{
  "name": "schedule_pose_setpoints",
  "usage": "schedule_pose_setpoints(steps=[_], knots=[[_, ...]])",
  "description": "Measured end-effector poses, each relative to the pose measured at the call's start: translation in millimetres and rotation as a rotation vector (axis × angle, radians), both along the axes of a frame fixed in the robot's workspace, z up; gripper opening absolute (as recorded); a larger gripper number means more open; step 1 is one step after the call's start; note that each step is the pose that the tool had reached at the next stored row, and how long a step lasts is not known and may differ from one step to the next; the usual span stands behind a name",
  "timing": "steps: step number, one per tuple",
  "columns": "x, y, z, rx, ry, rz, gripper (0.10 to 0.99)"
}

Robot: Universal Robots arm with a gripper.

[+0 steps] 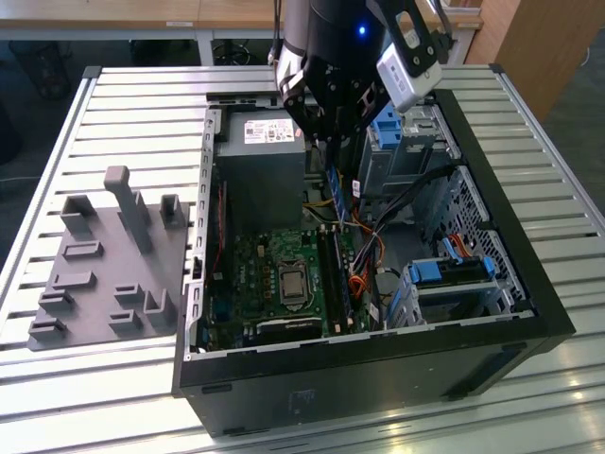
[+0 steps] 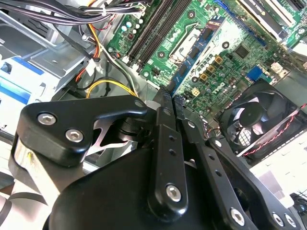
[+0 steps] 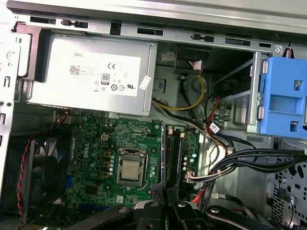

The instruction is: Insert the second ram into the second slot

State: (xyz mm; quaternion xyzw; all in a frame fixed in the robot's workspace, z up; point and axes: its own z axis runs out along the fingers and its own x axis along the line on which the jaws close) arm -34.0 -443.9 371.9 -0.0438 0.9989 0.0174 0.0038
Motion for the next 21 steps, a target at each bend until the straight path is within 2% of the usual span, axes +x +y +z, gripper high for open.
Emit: schedule_pose_setpoints(steps=[9, 21], knots=[[0.0, -0.1, -1.6, -0.001, 0.0000, -0.006, 0.137], [0.0, -0.1, -4.0, -0.005, 0.0001, -0.057, 0.137]])
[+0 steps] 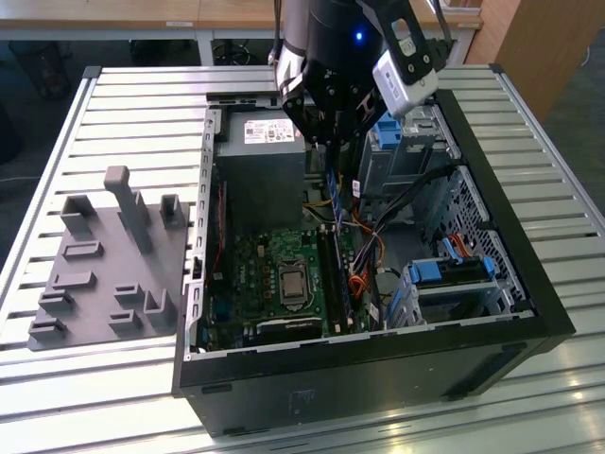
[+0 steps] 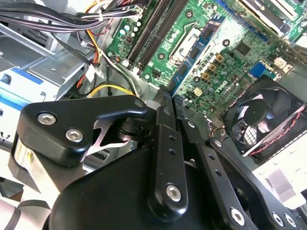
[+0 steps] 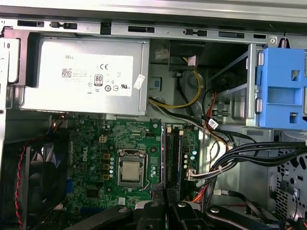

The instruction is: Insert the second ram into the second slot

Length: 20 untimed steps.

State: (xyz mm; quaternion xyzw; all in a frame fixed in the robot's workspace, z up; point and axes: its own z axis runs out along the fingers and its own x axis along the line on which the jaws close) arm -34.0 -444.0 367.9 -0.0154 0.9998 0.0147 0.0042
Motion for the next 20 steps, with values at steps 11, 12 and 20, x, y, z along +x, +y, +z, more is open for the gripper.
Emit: schedule_pose_setpoints(steps=[11, 12, 20], knots=[[0.0, 0.0, -4.0, -0.001, 0.0000, -0.005, 0.137], [0.0, 0.0, -4.3, -0.001, 0.0000, -0.006, 0.137], [0.0, 0.0, -6.8, -0.002, -0.0001, -0.015, 0.137]])
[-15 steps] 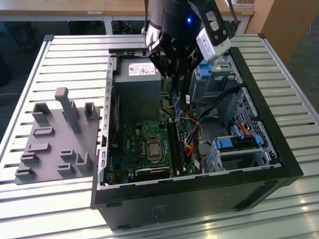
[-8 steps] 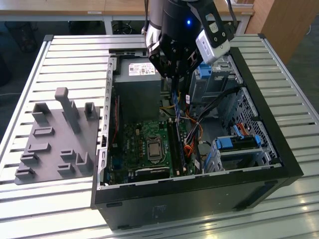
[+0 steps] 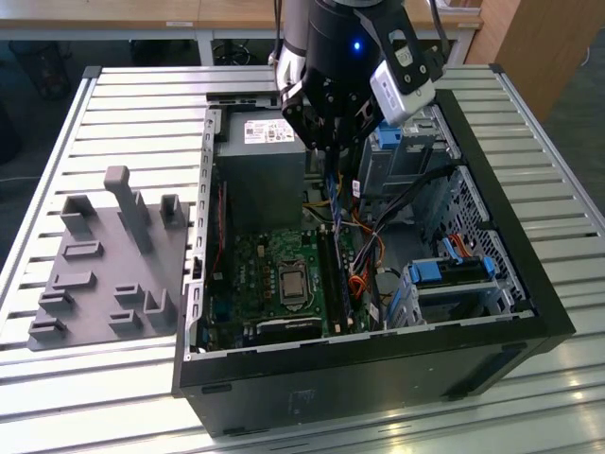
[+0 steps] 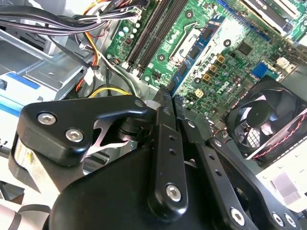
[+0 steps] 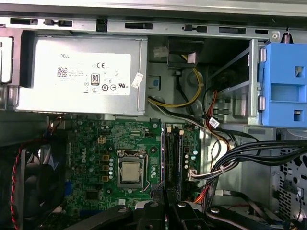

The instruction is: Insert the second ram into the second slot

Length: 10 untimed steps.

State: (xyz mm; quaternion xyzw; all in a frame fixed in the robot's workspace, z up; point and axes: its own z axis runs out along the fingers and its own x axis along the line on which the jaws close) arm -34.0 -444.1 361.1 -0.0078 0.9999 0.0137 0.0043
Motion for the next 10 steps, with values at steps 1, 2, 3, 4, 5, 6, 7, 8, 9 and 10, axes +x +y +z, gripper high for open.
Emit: schedule_pose_setpoints(steps=[1, 2, 3, 4, 5, 6, 7, 8, 9, 10], knots=[[0.0, 0.0, -0.5, -0.001, 0.0000, -0.003, 0.137], [0.0, 0.0, -1.0, -0.001, 0.0000, -0.007, 0.137], [0.0, -0.1, -1.5, -0.002, 0.0000, -0.011, 0.137], [0.0, -0.1, -2.0, -0.002, 0.0000, -0.014, 0.137], [0.0, -0.1, -2.7, -0.003, 0.0000, -0.018, 0.137], [0.0, -0.1, -3.3, -0.003, 0.0000, -0.021, 0.137], [0.0, -0.1, -3.9, -0.004, 0.0000, -0.025, 0.137], [0.0, -0.1, -4.5, -0.004, 0.0000, -0.029, 0.137], [0.0, -0.1, -5.0, -0.005, 0.0000, -0.032, 0.137], [0.0, -0.2, -5.5, -0.005, 0.0000, -0.034, 0.137]])
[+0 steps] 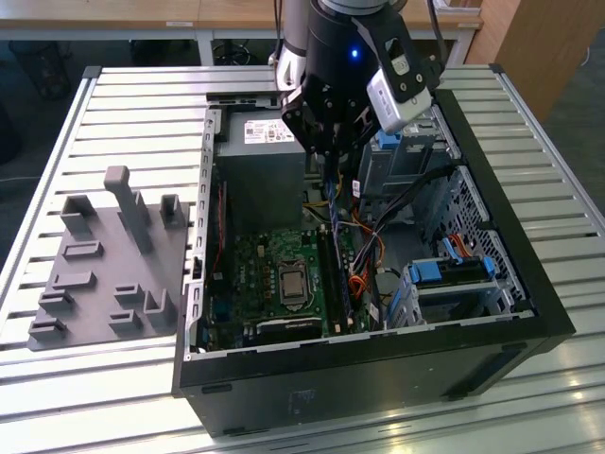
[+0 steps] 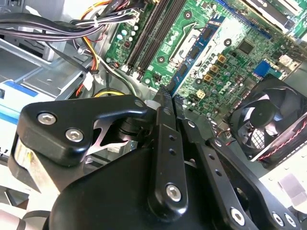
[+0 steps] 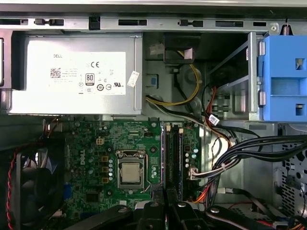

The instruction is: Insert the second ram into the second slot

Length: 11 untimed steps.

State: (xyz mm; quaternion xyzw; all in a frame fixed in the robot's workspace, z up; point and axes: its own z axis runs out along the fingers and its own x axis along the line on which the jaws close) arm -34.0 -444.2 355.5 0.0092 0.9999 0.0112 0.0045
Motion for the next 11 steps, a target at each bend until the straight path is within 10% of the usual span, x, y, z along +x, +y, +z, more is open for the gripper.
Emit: schedule_pose_setpoints(steps=[11], knots=[[0.0, 0.0, -3.4, 0.000, 0.0000, -0.010, 0.137]])
